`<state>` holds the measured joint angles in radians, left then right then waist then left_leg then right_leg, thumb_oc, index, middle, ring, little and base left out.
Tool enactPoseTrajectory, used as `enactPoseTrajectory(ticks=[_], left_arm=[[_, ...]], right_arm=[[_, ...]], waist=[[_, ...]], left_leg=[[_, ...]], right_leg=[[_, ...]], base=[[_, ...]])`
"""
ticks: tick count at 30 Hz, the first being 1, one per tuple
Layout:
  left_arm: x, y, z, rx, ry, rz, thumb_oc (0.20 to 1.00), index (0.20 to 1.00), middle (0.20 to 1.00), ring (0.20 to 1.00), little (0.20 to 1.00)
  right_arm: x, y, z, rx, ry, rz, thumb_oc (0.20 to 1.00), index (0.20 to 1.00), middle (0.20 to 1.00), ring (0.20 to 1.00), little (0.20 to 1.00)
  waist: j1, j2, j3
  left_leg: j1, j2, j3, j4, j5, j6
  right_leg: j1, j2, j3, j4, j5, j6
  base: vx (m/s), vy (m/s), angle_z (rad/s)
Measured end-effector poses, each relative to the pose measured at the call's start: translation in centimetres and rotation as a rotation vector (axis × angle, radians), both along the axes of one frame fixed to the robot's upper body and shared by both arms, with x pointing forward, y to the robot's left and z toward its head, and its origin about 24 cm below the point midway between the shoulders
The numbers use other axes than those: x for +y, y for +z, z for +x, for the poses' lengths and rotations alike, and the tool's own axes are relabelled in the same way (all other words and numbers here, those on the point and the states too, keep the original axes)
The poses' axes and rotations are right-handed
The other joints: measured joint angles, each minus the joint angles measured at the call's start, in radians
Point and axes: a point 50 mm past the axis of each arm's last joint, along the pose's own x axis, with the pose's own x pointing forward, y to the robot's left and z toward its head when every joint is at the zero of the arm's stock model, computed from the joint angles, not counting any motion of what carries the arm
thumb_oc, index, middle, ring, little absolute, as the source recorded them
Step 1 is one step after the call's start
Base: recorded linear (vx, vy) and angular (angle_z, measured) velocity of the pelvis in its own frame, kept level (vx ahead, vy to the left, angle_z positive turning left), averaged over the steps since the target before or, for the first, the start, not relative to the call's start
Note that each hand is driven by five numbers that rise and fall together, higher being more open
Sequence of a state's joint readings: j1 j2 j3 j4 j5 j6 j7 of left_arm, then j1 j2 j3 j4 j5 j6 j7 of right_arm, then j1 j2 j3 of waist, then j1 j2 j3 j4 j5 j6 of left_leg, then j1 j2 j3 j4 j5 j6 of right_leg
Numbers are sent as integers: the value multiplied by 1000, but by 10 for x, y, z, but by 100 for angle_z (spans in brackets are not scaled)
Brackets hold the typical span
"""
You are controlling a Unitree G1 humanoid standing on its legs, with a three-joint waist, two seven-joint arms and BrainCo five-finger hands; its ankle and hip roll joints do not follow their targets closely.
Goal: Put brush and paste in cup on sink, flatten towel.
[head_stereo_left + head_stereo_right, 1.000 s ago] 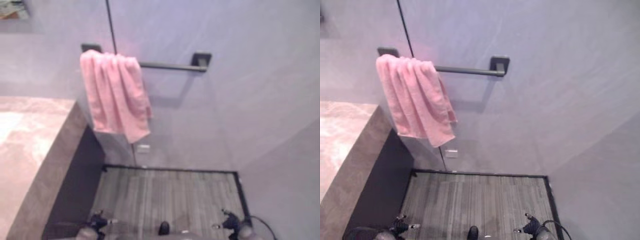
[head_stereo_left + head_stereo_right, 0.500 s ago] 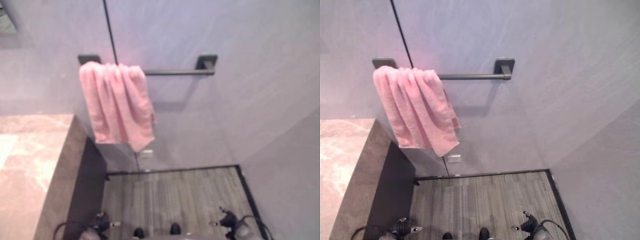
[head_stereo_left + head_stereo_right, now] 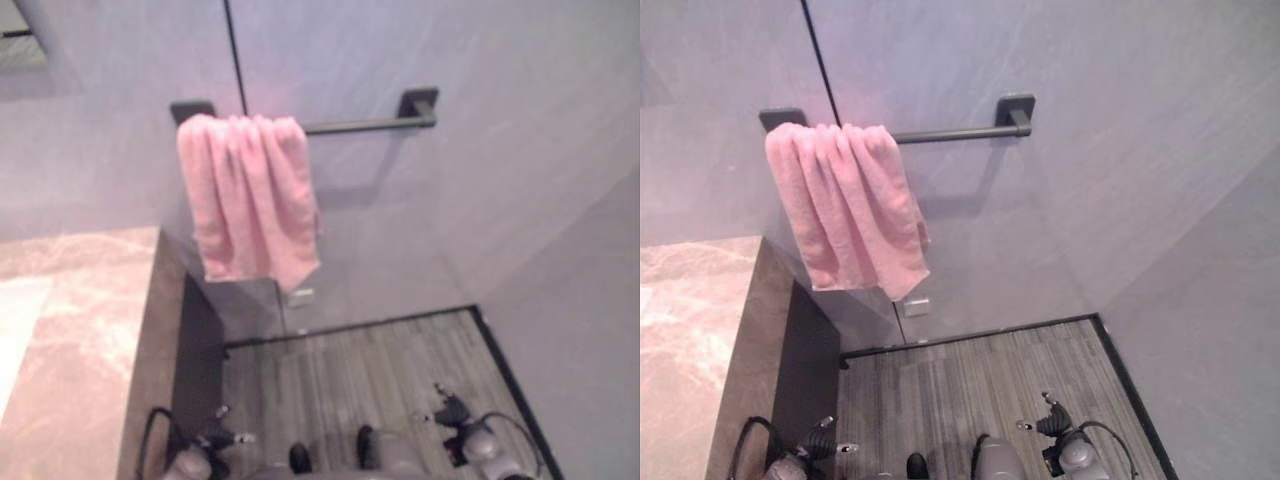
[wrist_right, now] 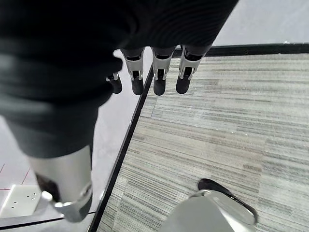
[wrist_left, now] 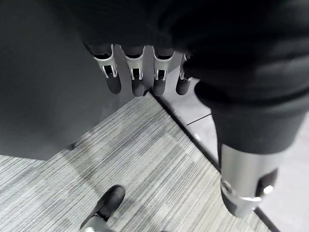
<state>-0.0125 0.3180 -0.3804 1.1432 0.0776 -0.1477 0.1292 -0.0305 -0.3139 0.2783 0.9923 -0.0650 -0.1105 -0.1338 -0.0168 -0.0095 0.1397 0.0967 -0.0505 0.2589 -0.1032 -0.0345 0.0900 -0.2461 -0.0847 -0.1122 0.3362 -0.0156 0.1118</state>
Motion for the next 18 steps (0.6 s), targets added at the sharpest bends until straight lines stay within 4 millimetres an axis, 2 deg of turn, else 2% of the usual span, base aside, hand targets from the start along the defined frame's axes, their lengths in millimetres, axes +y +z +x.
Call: enactPoseTrajectory(ticks=[2,3,5,6,8,9,12,14,15,16,18], left_arm=[[0,1,4,-11,-3,1,1000,1000,1000,1000,1000],[0,2,7,-18,-6,2,1000,1000,1000,1000,1000],[-1,3,11,-29,-10,1,1000,1000,1000,1000,1000],[-1,4,12,-36,-15,-1,1000,1000,1000,1000,1000],[-2,6,6,-51,-28,-10,1000,1000,1000,1000,1000],[-7,10,7,-95,-49,-38,1000,1000,1000,1000,1000],[-18,28,18,-211,-113,-102,1000,1000,1000,1000,1000],[-24,34,28,-256,-139,-132,1000,1000,1000,1000,1000],[-24,49,41,-324,-188,-141,1000,1000,1000,1000,1000],[-25,58,47,-360,-210,-144,1000,1000,1000,1000,1000],[-30,98,63,-515,-340,-174,1000,1000,1000,1000,1000]], right_arm=[[1,0,-1,2,4,0,1000,1000,1000,1000,1000],[2,-1,-1,7,17,-5,1000,1000,1000,1000,1000],[2,-3,-6,21,19,-4,1000,1000,1000,1000,1000],[2,-4,-9,32,23,-6,1000,1000,1000,1000,1000],[4,-5,-11,38,35,-4,1000,1000,1000,1000,1000],[-1,-3,-10,27,35,-15,1000,1000,1000,1000,1000],[-12,12,1,-52,63,-44,1000,1000,1000,1000,1000],[-21,20,12,-85,72,-71,1000,1000,1000,1000,1000],[-24,26,21,-113,73,-82,1000,1000,1000,1000,1000],[-26,26,21,-115,69,-85,1000,1000,1000,1000,1000],[-30,26,18,-108,51,-90,1000,1000,1000,1000,1000]], waist=[[-1,-8,-6],[-5,-11,-8],[-16,-17,-13],[-17,-24,-20],[-5,-34,-55],[-2,-28,-78],[3,-5,-95],[7,8,-94],[5,11,-93],[6,13,-94],[9,10,-90]], left_leg=[[-8,-1,-10,3,3,1],[-10,-1,-34,4,8,-1],[-1,-2,-59,4,12,-8],[15,1,-64,3,-1,-27],[26,6,-71,3,-22,-44],[45,25,-79,5,-28,-59],[45,54,-108,5,-34,-71],[46,69,-112,18,-33,-72],[60,86,-135,11,-38,-80],[62,92,-139,5,-39,-83],[59,105,-161,2,-44,-115]], right_leg=[[2,13,26,-88,4,4],[9,27,86,-153,13,4],[33,23,106,-224,30,-9],[63,19,89,-251,44,-14],[89,17,72,-278,65,-31],[126,36,54,-332,113,-64],[183,65,28,-422,146,-96],[197,75,26,-422,142,-101],[215,91,18,-424,124,-111],[217,96,12,-425,121,-114],[215,104,-7,-428,116,-117]], base=[[112,-91,17],[203,-147,36],[242,-184,51],[143,-121,35],[160,-135,12],[203,-195,10],[113,-117,13],[114,-121,12],[97,-107,18],[82,-88,23],[42,-36,29]])
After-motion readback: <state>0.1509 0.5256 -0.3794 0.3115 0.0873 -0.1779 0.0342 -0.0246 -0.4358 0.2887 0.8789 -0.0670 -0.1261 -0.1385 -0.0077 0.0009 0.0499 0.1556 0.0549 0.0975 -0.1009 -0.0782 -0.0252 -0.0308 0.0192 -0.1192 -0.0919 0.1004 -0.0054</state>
